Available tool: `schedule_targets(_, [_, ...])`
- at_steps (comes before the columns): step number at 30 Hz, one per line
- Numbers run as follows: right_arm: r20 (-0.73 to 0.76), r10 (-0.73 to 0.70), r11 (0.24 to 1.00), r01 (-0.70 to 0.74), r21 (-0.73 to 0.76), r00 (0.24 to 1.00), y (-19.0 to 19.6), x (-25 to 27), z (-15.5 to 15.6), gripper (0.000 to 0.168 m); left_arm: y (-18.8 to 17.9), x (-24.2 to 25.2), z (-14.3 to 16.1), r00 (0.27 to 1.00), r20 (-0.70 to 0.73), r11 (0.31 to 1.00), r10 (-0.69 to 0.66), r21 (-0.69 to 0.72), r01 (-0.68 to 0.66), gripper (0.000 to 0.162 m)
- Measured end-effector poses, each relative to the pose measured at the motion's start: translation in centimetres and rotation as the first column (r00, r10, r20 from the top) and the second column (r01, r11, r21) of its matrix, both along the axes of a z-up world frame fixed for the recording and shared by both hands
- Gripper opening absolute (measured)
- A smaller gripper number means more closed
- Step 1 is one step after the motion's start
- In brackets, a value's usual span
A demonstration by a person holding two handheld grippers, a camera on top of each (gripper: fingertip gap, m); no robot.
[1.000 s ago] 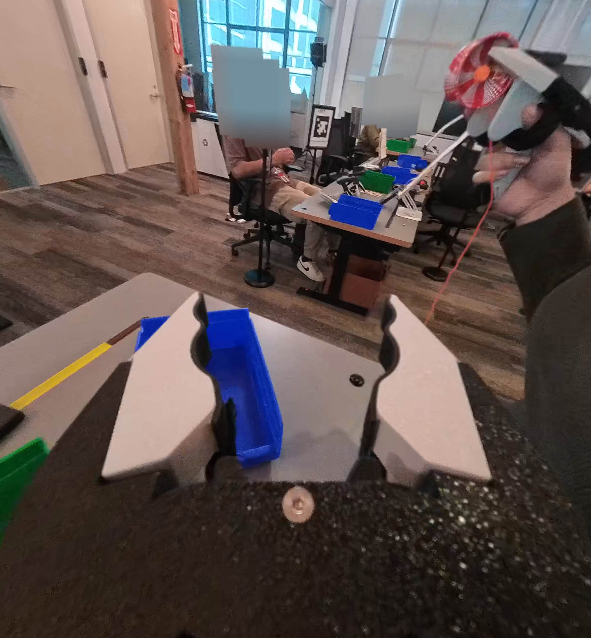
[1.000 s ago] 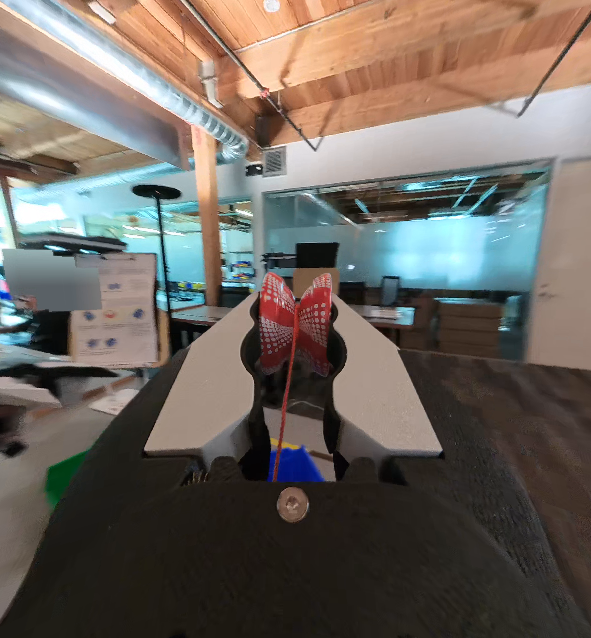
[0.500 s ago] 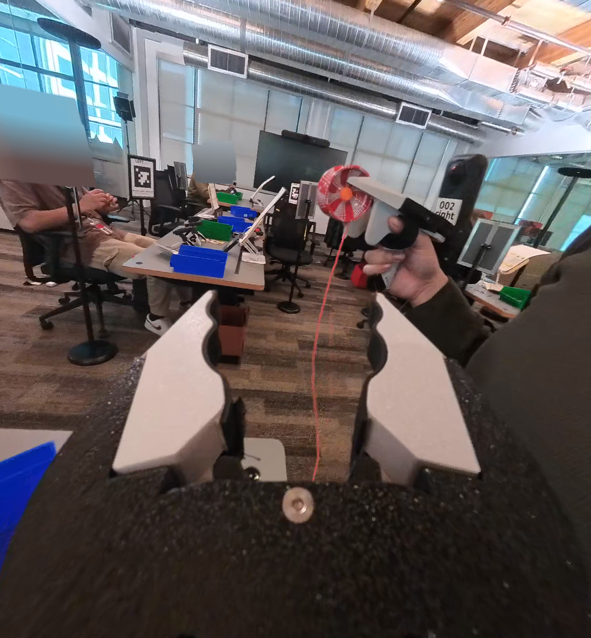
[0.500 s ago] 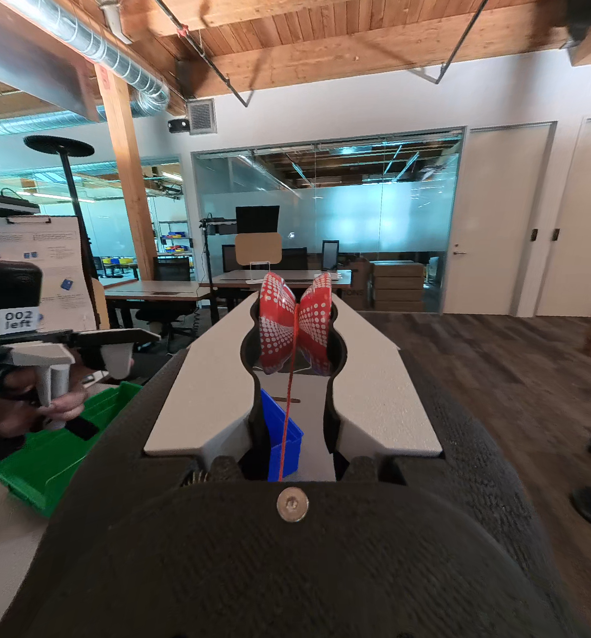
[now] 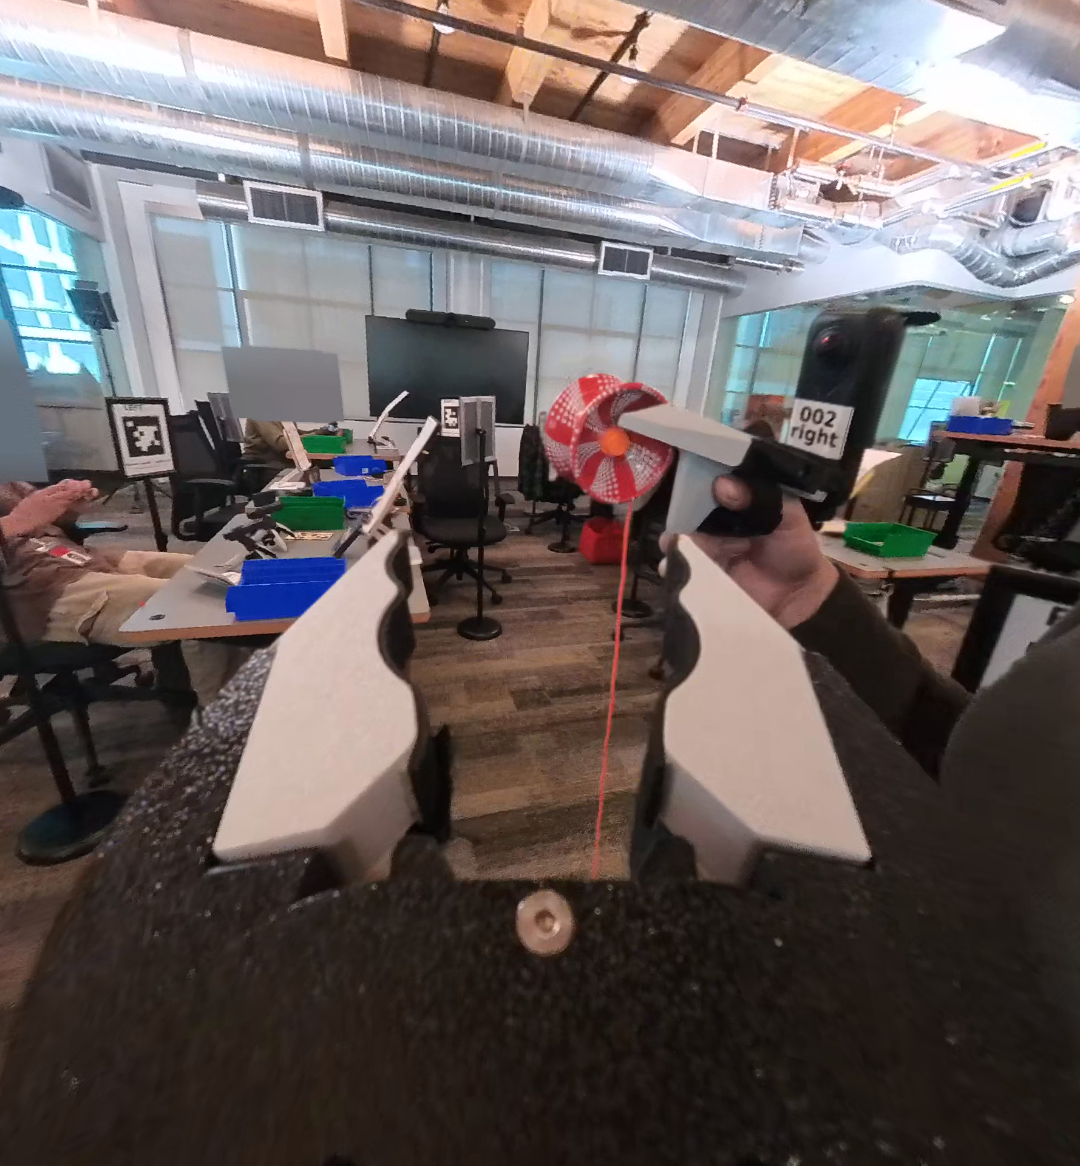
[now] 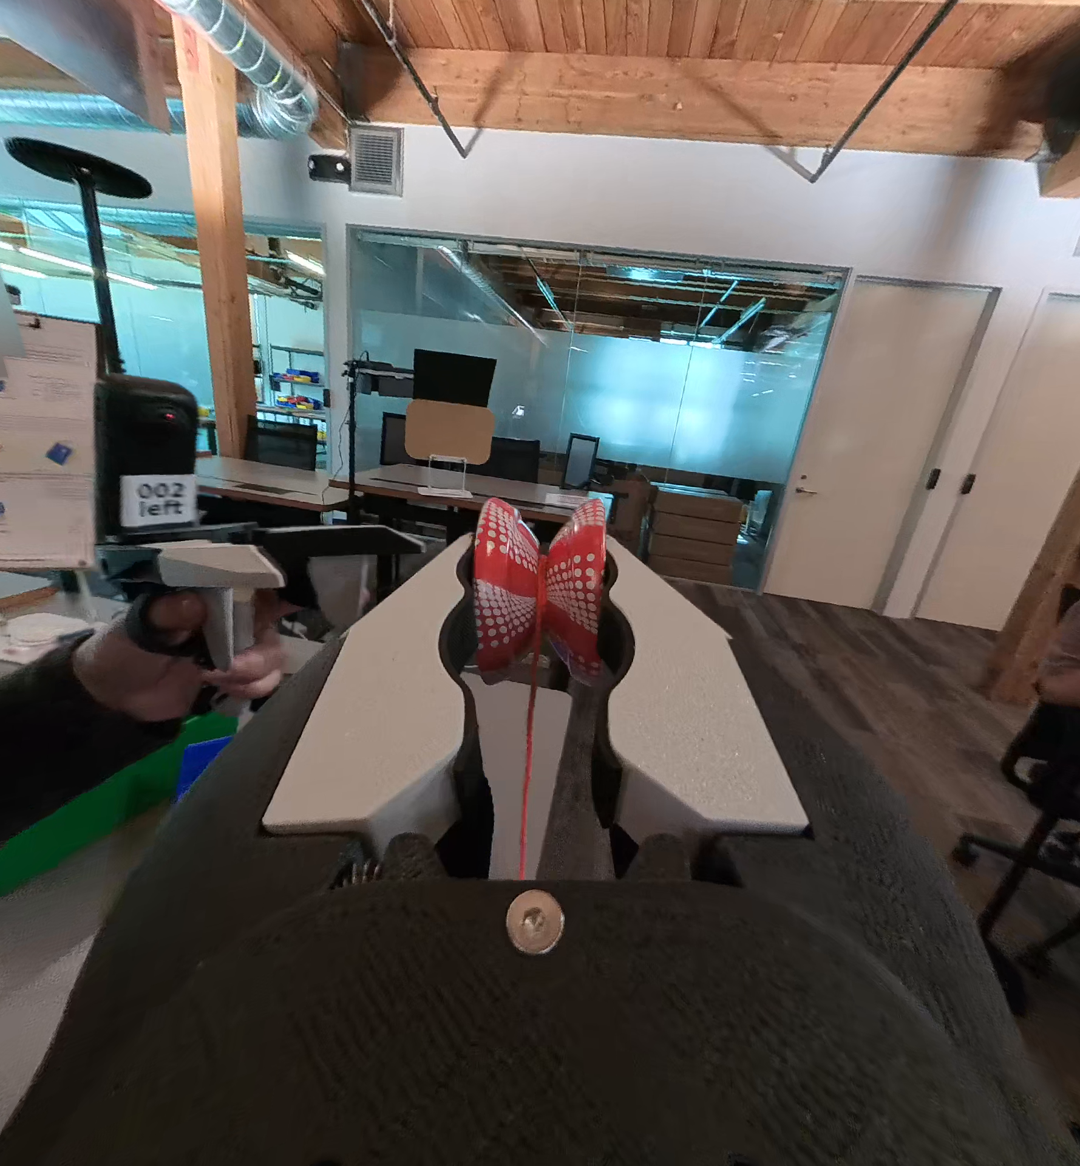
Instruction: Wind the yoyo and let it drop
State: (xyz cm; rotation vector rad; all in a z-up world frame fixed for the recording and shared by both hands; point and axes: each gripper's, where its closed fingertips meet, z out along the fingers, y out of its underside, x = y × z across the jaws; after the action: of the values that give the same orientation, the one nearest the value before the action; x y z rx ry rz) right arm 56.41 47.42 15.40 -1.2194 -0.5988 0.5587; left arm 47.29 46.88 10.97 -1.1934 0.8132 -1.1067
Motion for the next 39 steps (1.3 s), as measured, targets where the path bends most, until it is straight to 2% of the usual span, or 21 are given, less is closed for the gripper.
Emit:
schedule_targets(3, [-0.106,0.106,0.992,-0.113,-0.06,0.989,0.2,0.9,-0.4,0.033,0.7,3.9,0.7,0.991,0.025,0.991,-0.132,-0.005,0.132,0.085])
schedule_targets(7, [-0.285,0.227,0.956,-0.269,-0.118,0.931,-0.6,3.6,-1.1,0.032,-0.3,9.8,1.5,0.934,0.06,0.935,-0.353,0.018,0.353,0.07])
schedule_targets(13, [-0.334,0.181,0.964,-0.235,-0.127,0.925,-2.5,8.1,-2.7,0.033,-2.2,17.5,-0.3,0.785,0.011,0.78,-0.62,-0.1,0.618,0.065])
schedule_targets(15, [-0.342,0.161,0.968,-0.215,-0.129,0.926,-3.2,9.2,-2.8,0.033,-3.4,19.1,-1.0,0.71,0.005,0.703,-0.705,-0.127,0.699,0.056])
schedule_targets(17, [-0.316,0.109,0.979,-0.157,-0.132,0.943,-3.8,10.2,-3.3,0.033,-4.0,20.5,-1.3,0.644,0.025,0.637,-0.765,-0.122,0.761,0.036])
schedule_targets(18, [-0.299,0.08,0.984,-0.123,-0.129,0.951,-4.1,10.7,-3.4,0.033,-4.2,20.9,-1.3,0.624,0.037,0.618,-0.781,-0.101,0.78,0.035])
schedule_targets(20, [-0.239,-0.025,0.992,-0.006,-0.128,0.971,-4.3,11.4,-3.9,0.034,-4.3,21.9,-1.1,0.635,0.046,0.635,-0.771,-0.021,0.772,0.034])
schedule_targets(22, [-0.175,-0.186,0.98,0.17,-0.1,0.967,-4.4,12.8,-4.0,0.042,-4.5,23.3,-1.3,0.709,-0.006,0.706,-0.705,0.081,0.703,0.034])
schedule_targets(24, [-0.082,-0.446,0.894,0.448,0.007,0.891,-5.0,15.6,-4.0,0.047,-3.8,25.0,-1.8,0.83,-0.094,0.803,-0.55,0.216,0.556,0.034])
schedule_targets(26, [0.048,-0.625,0.778,0.616,0.12,0.779,-6.2,17.3,-4.3,0.045,-3.6,26.1,-2.1,0.894,-0.16,0.823,-0.418,0.349,0.447,0.034])
schedule_targets(29, [0.271,-0.726,0.687,0.691,0.226,0.633,-7.3,17.7,-5.7,0.024,-5.1,27.4,-2.7,0.884,-0.237,0.782,-0.403,0.414,0.467,0.034])
schedule_targets(32, [0.376,-0.788,0.603,0.734,0.311,0.488,-8.0,18.4,-5.9,0.009,-6.5,28.4,-3.2,0.866,-0.277,0.75,-0.417,0.432,0.5,0.034])
schedule_targets(34, [0.417,-0.791,0.59,0.74,0.324,0.448,-8.1,18.6,-6.3,0.003,-6.8,28.7,-3.4,0.869,-0.295,0.753,-0.398,0.436,0.493,0.034])
schedule_targets(35, [0.409,-0.791,0.591,0.743,0.314,0.455,-8.0,18.6,-6.2,0.004,-7.0,28.7,-3.4,0.865,-0.297,0.755,-0.404,0.426,0.499,0.034])
schedule_targets(36, [0.378,-0.784,0.605,0.742,0.288,0.493,-8.2,18.6,-6.2,0.003,-7.2,28.4,-3.2,0.86,-0.269,0.76,-0.433,0.404,0.509,0.037])
schedule_targets(38, [0.21,-0.781,0.623,0.754,0.207,0.588,-8.7,19.3,-5.4,0.001,-8.2,27.8,-2.4,0.787,-0.2,0.738,-0.584,0.272,0.617,0.08])
schedule_targets(39, [0.117,-0.747,0.665,0.732,0.15,0.654,-9.0,19.5,-5.0,0.001,-8.3,27.8,-2.6,0.748,-0.19,0.726,-0.636,0.182,0.663,0.098])
